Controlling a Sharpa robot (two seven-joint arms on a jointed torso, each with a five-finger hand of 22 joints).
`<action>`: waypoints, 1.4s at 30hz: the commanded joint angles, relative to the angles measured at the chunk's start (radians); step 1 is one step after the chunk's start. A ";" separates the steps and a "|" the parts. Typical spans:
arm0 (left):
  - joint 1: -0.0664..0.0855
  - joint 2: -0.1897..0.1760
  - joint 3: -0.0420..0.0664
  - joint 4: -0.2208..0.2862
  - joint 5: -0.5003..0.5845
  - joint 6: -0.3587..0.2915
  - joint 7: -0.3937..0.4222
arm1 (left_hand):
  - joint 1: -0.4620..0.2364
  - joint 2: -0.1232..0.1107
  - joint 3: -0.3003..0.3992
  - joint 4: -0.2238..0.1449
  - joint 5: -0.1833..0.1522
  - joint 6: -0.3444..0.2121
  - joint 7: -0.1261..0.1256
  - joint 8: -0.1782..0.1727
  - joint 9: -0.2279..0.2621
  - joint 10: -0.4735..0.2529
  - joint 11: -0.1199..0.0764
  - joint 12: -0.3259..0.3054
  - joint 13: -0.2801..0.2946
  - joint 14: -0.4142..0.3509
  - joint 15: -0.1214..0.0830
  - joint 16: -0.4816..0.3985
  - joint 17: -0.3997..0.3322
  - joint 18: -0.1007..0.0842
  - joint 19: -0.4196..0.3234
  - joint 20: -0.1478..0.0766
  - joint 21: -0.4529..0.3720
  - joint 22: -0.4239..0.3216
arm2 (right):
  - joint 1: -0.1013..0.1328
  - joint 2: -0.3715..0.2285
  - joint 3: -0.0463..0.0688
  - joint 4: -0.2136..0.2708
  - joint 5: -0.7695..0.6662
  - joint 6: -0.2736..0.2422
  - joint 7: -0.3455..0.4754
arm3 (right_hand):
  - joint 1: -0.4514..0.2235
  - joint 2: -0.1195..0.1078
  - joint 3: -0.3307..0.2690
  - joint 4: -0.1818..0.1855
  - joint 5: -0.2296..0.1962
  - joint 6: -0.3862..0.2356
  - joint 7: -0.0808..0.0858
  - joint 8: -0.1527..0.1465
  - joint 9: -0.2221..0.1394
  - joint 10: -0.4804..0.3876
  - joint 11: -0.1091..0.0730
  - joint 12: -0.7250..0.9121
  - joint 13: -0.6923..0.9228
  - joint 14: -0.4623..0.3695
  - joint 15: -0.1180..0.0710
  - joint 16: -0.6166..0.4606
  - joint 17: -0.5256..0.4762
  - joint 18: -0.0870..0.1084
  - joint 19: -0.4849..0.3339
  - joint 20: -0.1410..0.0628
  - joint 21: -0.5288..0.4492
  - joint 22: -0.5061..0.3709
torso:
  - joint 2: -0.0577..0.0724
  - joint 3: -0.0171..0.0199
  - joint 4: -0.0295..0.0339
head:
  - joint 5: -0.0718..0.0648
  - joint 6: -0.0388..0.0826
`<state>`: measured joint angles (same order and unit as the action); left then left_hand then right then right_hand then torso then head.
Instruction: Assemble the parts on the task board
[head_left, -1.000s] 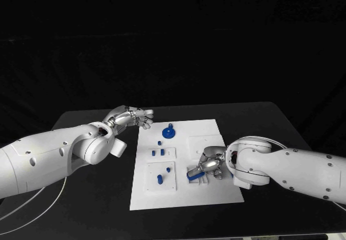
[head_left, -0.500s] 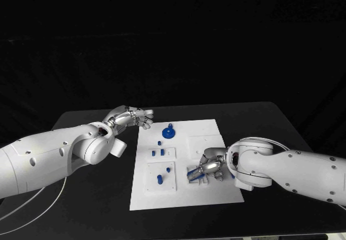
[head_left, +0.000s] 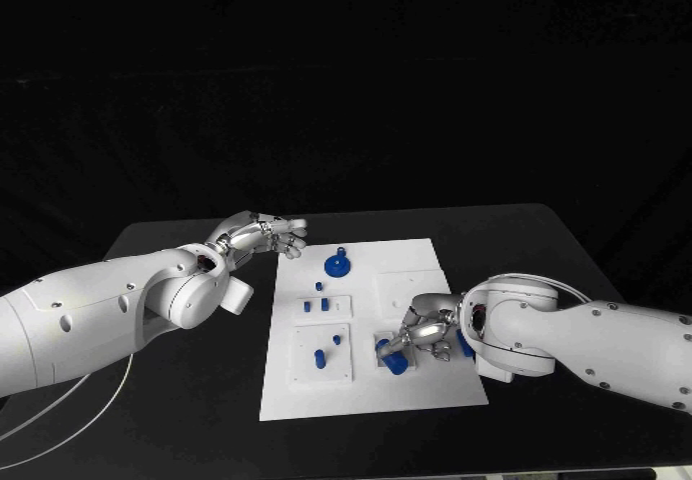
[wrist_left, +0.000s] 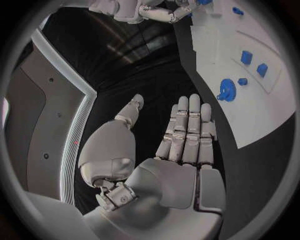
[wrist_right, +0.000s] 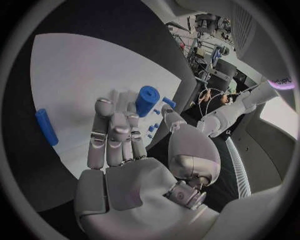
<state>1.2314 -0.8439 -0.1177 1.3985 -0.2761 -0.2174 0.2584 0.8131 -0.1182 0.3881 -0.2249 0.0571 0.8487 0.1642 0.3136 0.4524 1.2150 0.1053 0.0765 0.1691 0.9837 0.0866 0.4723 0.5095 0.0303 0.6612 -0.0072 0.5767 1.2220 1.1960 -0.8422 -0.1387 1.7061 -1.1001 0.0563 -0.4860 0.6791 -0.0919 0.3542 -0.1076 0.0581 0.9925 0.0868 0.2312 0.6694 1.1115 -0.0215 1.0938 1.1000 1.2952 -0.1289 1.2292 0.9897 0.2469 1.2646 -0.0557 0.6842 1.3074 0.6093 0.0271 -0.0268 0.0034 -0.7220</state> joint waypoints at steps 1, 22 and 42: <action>0.001 0.000 0.001 0.001 0.004 0.014 0.005 | -0.003 0.010 -0.005 -0.003 0.000 -0.007 0.003 -0.003 -0.001 0.006 0.004 -0.004 -0.001 0.008 0.002 -0.004 0.002 0.015 0.001 -0.004 -0.006 0.001 | 0.001 -0.004 0.002 0.004 -0.023 -0.001 0.011 | -0.004 0.005 -0.009 -0.002 -0.001 0.006 -0.002 0.000 0.001 0.003 -0.006 -0.007 0.002 -0.002 -0.008 -0.005 0.002 0.015 -0.002 -0.005 -0.006 0.011 | 0.000 -0.0004 0.0003 | 0.000 0.001; 0.001 0.001 0.001 -0.001 0.004 0.016 -0.001 | -0.005 0.015 -0.005 -0.003 0.001 -0.007 0.003 -0.003 -0.001 0.006 0.003 -0.004 -0.002 0.009 0.001 -0.007 0.004 0.015 0.002 -0.005 -0.008 0.003 | 0.001 0.004 0.004 0.000 -0.053 0.039 0.010 | 0.129 -0.039 0.184 -0.004 0.001 0.025 0.001 -0.005 -0.001 0.018 -0.003 -0.014 0.011 0.010 -0.004 -0.012 0.009 0.015 0.017 0.009 0.002 0.016 | 0.000 -0.0002 0.0002 | -0.003 0.001; 0.001 0.001 0.001 -0.002 0.003 0.021 -0.005 | -0.003 0.020 -0.004 -0.004 0.001 -0.007 0.003 -0.003 -0.002 0.006 0.003 -0.004 -0.002 0.010 0.001 -0.009 0.007 0.015 0.002 -0.005 -0.009 0.004 | 0.000 0.038 0.002 -0.037 -0.067 0.059 -0.013 | 0.159 -0.023 0.267 -0.005 -0.009 0.038 -0.001 -0.003 0.005 0.029 -0.005 -0.018 0.015 0.014 -0.006 -0.015 0.014 0.015 0.023 0.016 0.007 0.015 | 0.001 0.0000 0.0014 | -0.001 -0.002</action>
<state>1.2314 -0.8437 -0.1177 1.3969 -0.2761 -0.2125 0.2496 0.8120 -0.1092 0.3881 -0.2249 0.0571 0.8488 0.1642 0.3136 0.4517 1.2150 0.1053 0.0765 0.1685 0.9873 0.0902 0.4683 0.5145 0.0303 0.6612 -0.0072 0.5728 1.2245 1.1968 -0.8049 -0.1365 1.6708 -1.1582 0.0832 -0.4891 0.8473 -0.1178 0.6175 -0.1155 0.0532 1.0209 0.0801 0.2313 0.6734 1.1350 -0.0269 1.0790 1.1142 1.3043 -0.1341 1.2187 1.0025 0.2475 1.2789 -0.0409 0.6884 1.3074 0.6099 0.0266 -0.0261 0.0013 -0.7239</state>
